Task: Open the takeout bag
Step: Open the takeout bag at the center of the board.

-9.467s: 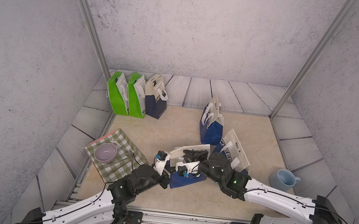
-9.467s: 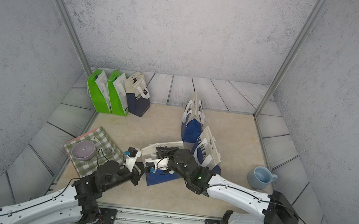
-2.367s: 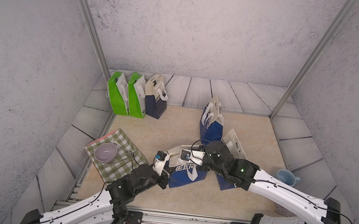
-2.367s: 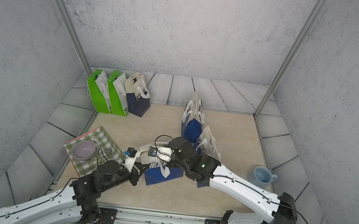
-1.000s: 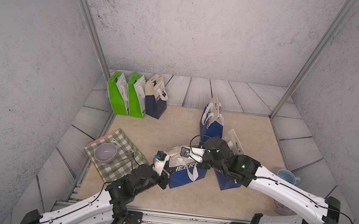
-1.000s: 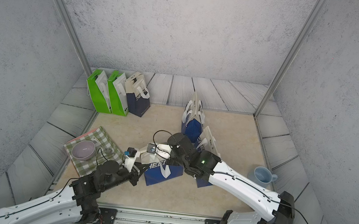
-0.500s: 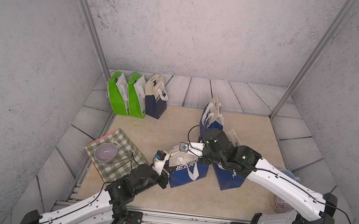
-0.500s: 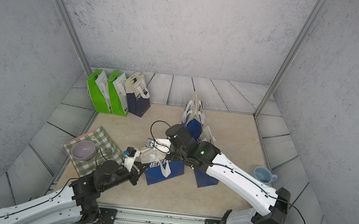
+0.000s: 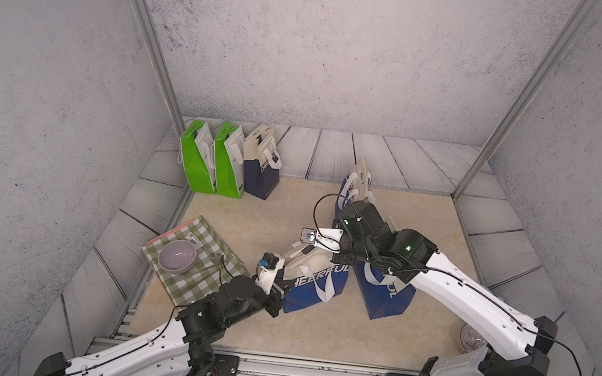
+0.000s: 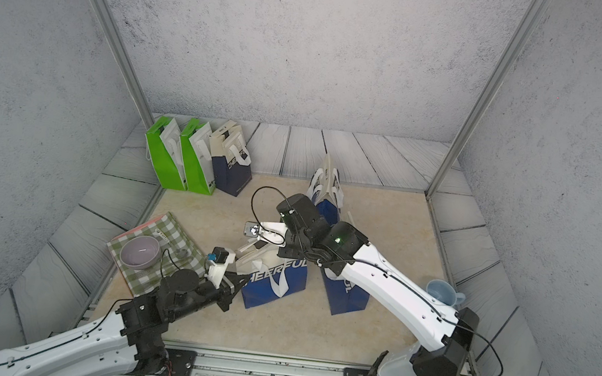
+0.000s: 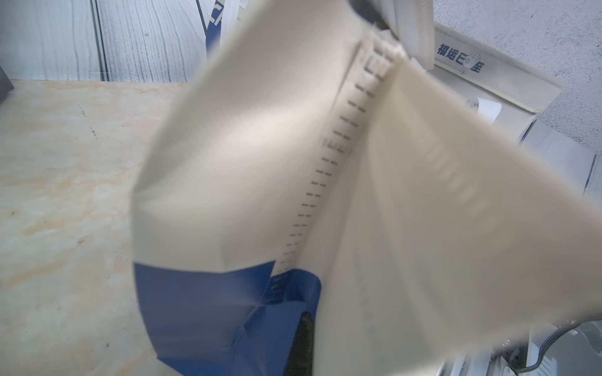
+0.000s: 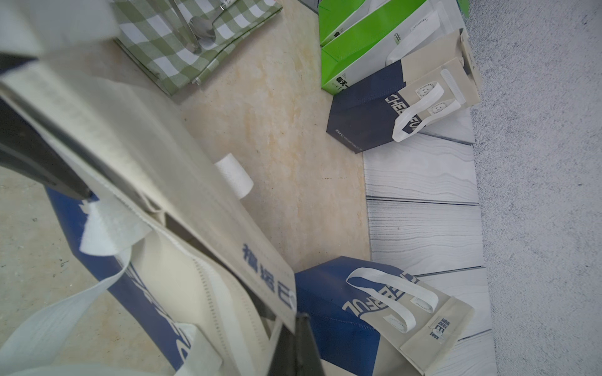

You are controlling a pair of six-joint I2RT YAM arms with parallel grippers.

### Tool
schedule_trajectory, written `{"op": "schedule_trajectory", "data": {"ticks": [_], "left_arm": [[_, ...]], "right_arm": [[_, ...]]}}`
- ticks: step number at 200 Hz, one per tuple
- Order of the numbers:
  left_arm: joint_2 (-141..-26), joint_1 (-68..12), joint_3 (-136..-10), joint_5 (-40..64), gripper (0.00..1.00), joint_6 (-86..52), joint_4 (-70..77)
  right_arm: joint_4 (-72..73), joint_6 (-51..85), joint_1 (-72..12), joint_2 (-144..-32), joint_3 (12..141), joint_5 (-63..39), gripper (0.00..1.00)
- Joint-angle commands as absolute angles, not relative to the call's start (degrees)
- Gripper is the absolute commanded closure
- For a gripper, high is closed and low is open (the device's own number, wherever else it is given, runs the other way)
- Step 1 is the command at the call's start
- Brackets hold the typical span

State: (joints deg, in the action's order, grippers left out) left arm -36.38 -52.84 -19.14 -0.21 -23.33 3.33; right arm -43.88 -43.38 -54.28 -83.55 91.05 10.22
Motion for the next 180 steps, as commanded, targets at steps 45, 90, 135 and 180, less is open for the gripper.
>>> {"op": "schedule_trajectory", "data": {"ticks": [45, 90, 135, 180], "left_arm": [[-37.19, -52.75, -19.42, 0.28, 1.00, -22.86, -0.53], [-37.91, -52.78, -19.88, 0.02, 1.00, -23.00, -0.18], [-37.79, -52.81, -21.52, -0.04, 0.76, -22.65, -1.34], [-38.20, -52.82, -25.00, -2.01, 0.46, -22.09, -3.37]], "right_arm": [[-44.91, -45.97, -53.13, -83.94, 96.29, 8.88, 1.00], [-45.43, -44.32, -53.08, -85.13, 96.14, 7.33, 0.99], [-41.87, -40.24, -52.87, -82.09, 93.92, 4.34, 0.47], [-38.97, -33.71, -52.56, -76.02, 89.96, 0.21, 0.47]]}}
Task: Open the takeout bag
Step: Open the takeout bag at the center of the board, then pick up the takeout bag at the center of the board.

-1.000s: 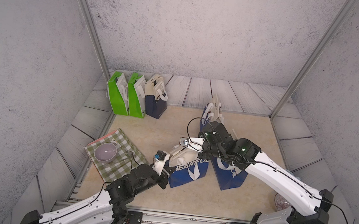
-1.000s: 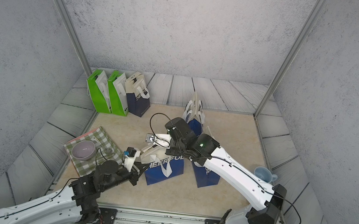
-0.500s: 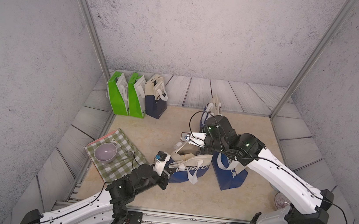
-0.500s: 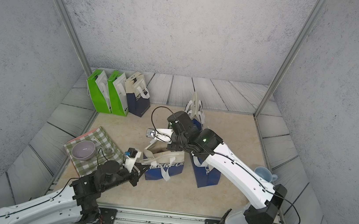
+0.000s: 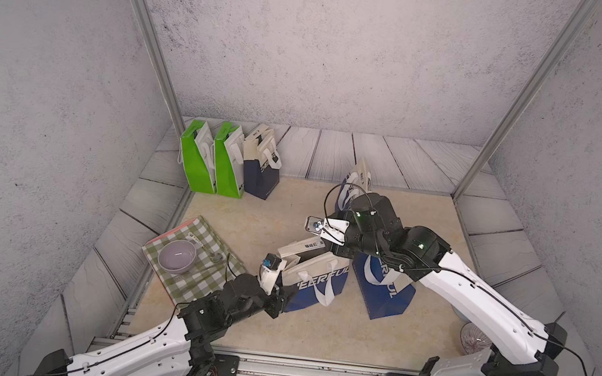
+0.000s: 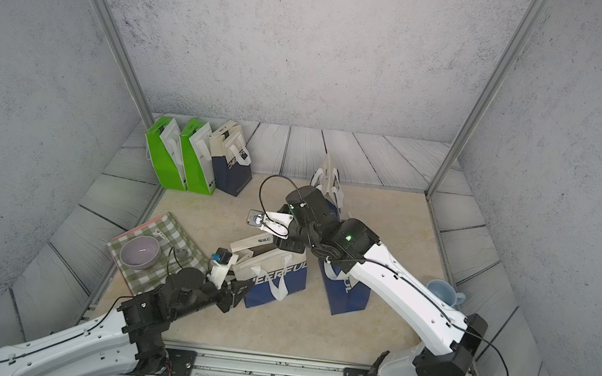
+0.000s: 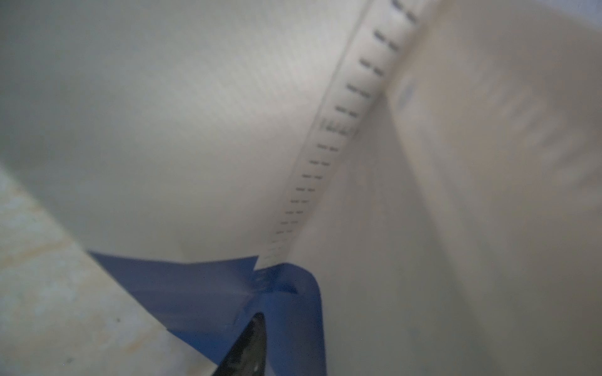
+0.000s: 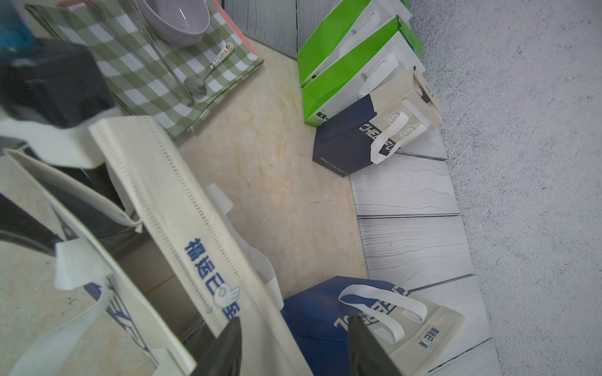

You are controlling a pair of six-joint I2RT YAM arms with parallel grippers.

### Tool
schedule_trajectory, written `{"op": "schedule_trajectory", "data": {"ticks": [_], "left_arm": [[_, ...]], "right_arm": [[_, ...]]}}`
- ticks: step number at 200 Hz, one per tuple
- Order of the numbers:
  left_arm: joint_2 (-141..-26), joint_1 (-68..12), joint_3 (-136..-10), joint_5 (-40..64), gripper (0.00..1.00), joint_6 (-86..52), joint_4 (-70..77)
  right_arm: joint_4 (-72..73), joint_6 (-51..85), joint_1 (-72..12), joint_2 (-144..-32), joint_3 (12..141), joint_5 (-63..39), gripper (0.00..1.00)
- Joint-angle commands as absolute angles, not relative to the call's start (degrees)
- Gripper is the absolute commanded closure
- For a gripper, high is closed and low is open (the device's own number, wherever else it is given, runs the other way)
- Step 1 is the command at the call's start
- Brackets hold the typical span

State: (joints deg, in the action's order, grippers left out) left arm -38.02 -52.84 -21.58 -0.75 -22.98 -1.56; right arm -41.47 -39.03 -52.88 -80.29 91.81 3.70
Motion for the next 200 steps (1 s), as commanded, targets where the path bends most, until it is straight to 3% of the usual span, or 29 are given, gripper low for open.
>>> {"op": "schedule_trajectory", "data": {"ticks": [1, 37, 53, 85, 114, 161, 200], "left_arm": [[-38.22, -52.82, -25.11, -2.06, 0.46, -22.03, -3.44], [-40.42, -52.66, -30.52, -3.05, 0.45, -19.48, -6.31], [-42.20, -52.57, -33.46, -2.77, 0.49, -18.45, -7.61], [-46.40, -52.56, -38.40, -1.42, 0.71, -17.24, -10.84], [-48.09, -52.58, -40.64, 0.00, 1.00, -16.64, -11.07], [-51.18, -51.76, -47.67, -5.65, 1.00, -11.94, -15.64], [-54.87, -39.60, -53.13, -2.56, 1.00, -10.74, -15.85]], "right_arm": [[-38.86, -33.60, -52.56, -75.89, 89.81, 0.15, 0.47], [-36.01, -29.26, -52.64, -69.24, 84.65, -1.88, 0.47], [-35.22, -27.77, -52.63, -66.88, 82.91, -2.25, 0.48], [-33.55, -26.07, -52.57, -62.45, 79.47, -1.82, 0.49], [-33.30, -25.32, -52.59, -60.44, 77.44, -1.24, 0.49], [-31.86, -23.95, -52.60, -59.28, 75.81, -1.05, 0.50], [-31.10, -23.13, -52.58, -58.97, 74.32, -1.14, 0.50]]}}
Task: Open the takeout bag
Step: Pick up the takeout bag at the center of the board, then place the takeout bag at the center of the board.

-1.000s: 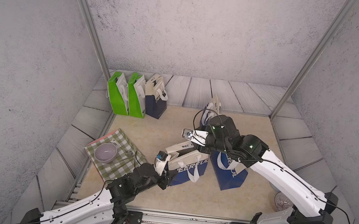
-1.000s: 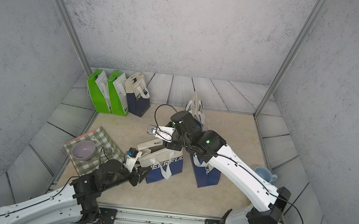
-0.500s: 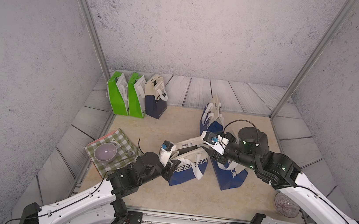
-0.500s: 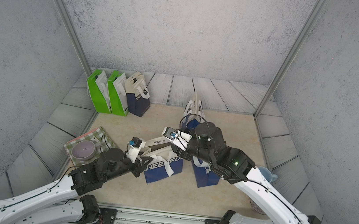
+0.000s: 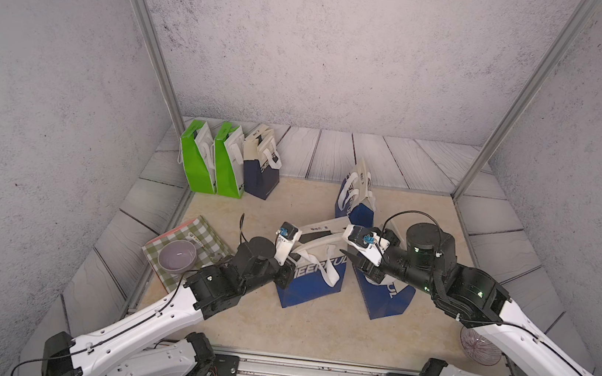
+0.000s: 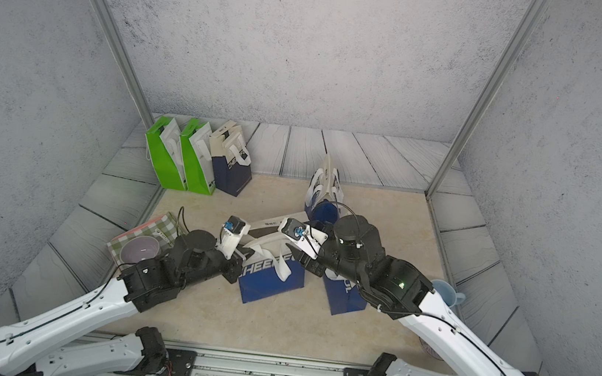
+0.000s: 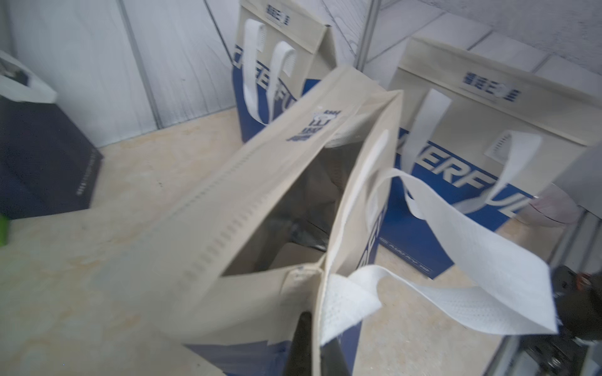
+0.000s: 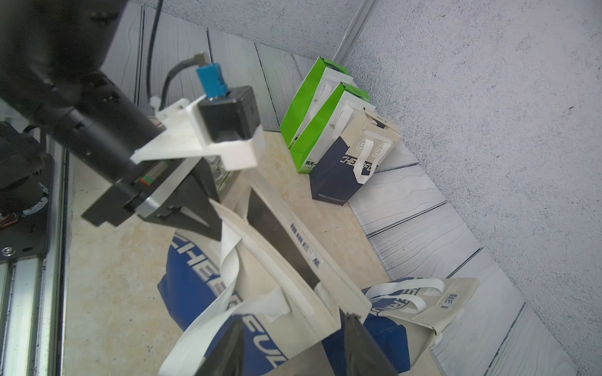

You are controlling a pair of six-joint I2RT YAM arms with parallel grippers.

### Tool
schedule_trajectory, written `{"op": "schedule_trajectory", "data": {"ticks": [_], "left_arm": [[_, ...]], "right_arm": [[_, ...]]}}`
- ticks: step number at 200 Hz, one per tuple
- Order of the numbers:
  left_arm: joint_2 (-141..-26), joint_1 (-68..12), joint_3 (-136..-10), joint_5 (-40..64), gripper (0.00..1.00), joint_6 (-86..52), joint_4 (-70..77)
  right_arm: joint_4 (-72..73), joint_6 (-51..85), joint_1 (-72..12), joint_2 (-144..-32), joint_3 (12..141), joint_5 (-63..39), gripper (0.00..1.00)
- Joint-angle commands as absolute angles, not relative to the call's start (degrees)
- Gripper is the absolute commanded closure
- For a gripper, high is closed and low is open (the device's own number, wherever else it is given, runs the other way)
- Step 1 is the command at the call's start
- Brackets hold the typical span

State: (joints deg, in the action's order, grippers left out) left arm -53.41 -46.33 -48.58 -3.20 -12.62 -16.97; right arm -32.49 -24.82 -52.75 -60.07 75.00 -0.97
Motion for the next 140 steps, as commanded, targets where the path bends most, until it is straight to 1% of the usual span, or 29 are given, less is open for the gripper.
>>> {"op": "schedule_trajectory", "data": {"ticks": [1, 36, 72, 107, 140], "left_arm": [[-54.95, -39.31, -53.29, -2.47, 1.00, -10.68, -15.79], [-60.43, -29.11, -57.85, 0.14, 1.00, -7.87, -13.32], [-66.86, -18.01, -60.00, 7.45, 1.00, -6.60, -7.08], [-72.38, -11.61, -62.58, 8.88, 1.00, 1.67, -4.25], [-79.16, -4.99, -67.43, 13.63, 1.00, 4.24, -3.30]], "right_arm": [[-31.10, -23.12, -52.61, -58.93, 74.30, -1.14, 0.50], [-30.74, -22.59, -52.62, -58.77, 73.56, -1.72, 0.50], [-31.16, -22.41, -52.61, -59.06, 73.49, -2.15, 0.50], [-30.99, -22.50, -52.59, -59.41, 73.30, -2.35, 0.50], [-30.99, -22.50, -52.58, -60.09, 73.30, -2.81, 0.51]]}}
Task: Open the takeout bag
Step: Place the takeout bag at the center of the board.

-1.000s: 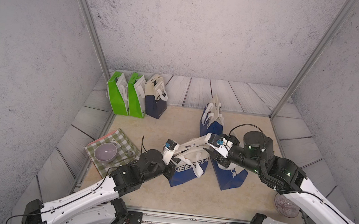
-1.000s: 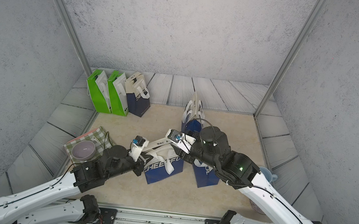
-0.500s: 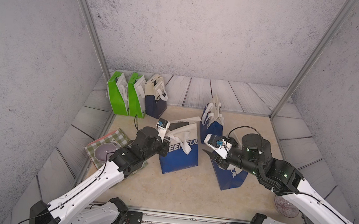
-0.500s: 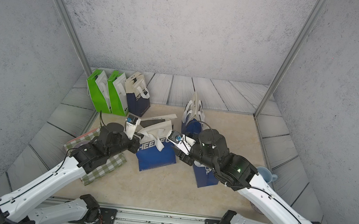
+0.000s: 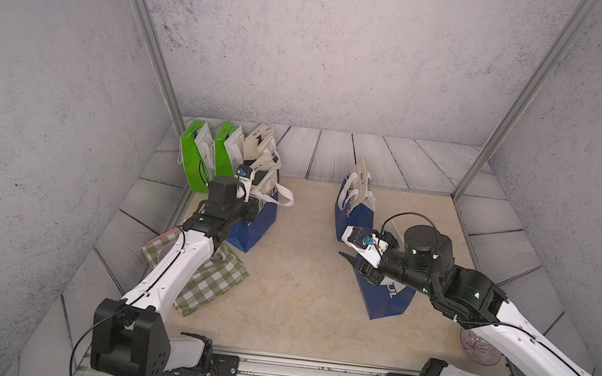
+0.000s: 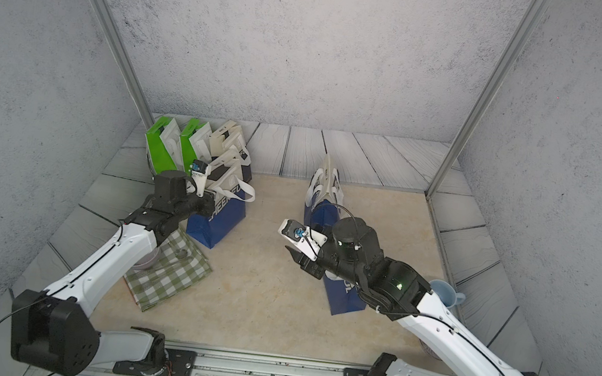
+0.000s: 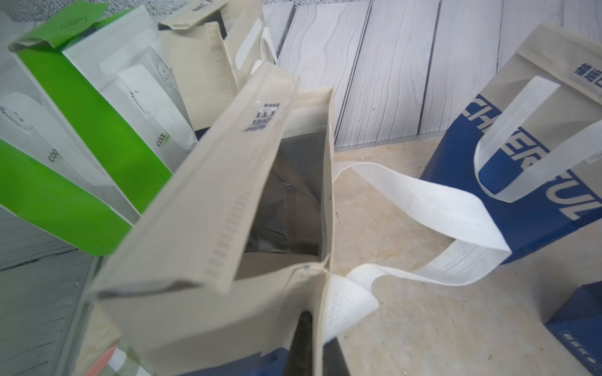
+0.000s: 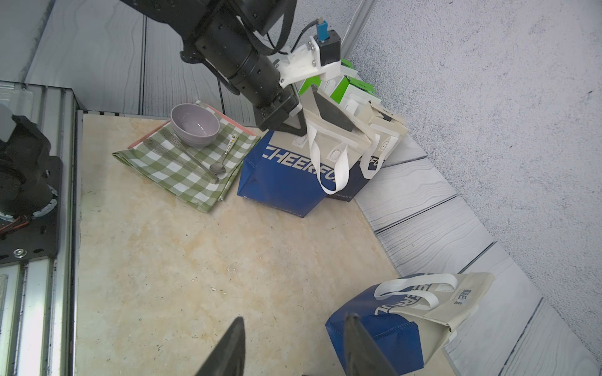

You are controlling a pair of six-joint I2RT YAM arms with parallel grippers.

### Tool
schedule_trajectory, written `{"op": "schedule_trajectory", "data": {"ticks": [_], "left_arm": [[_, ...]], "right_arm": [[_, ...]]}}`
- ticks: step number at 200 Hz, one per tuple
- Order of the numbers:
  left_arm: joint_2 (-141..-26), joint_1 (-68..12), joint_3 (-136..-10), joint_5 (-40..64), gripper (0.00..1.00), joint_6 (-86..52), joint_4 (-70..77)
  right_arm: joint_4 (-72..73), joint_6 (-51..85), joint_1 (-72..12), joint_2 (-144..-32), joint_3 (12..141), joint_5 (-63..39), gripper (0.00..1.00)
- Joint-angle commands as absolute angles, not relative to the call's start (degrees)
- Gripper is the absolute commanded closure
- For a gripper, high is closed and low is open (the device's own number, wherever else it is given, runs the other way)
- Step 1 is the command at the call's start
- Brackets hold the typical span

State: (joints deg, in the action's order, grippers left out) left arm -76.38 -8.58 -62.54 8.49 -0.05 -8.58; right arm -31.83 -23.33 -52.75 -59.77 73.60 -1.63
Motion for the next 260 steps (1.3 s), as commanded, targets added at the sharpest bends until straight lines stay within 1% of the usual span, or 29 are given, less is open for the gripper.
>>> {"op": "schedule_trajectory", "data": {"ticks": [1, 30, 66, 90, 127, 159, 198, 234, 260], "left_arm": [[-79.35, -4.78, -67.55, 13.71, 1.00, 4.32, -3.32], [-83.94, -1.26, -72.41, 15.87, 1.00, 8.34, -4.71], [-87.58, 2.30, -74.53, 22.23, 1.00, 7.63, -4.66], [-86.75, 2.43, -73.48, 26.75, 1.00, 5.35, -4.25], [-82.98, 1.58, -69.73, 33.45, 1.00, -2.76, -0.20], [-81.04, -1.00, -68.28, 33.90, 1.00, -2.75, 0.18], [-81.36, -1.57, -69.20, 33.43, 1.00, -2.50, -1.60], [-81.87, -1.44, -69.06, 24.63, 1.00, -1.56, -4.46], [-82.73, -1.16, -68.24, 21.48, 1.00, -0.02, -3.87]], "right_arm": [[-30.92, -22.50, -52.61, -60.11, 73.30, -2.81, 0.51], [-30.85, -22.35, -52.62, -59.86, 72.86, -3.23, 0.51], [-30.98, -22.38, -52.58, -60.12, 72.95, -3.27, 0.51], [-30.87, -22.50, -52.61, -60.47, 73.12, -2.98, 0.51], [-30.59, -22.43, -52.62, -60.87, 73.12, -2.73, 0.51], [-30.58, -22.24, -52.64, -60.78, 73.13, -2.81, 0.51], [-30.84, -22.06, -52.62, -60.67, 73.03, -2.72, 0.52], [-30.99, -22.01, -52.59, -60.37, 72.95, -2.55, 0.52], [-31.15, -22.05, -52.60, -60.15, 72.73, -2.46, 0.52]]}}
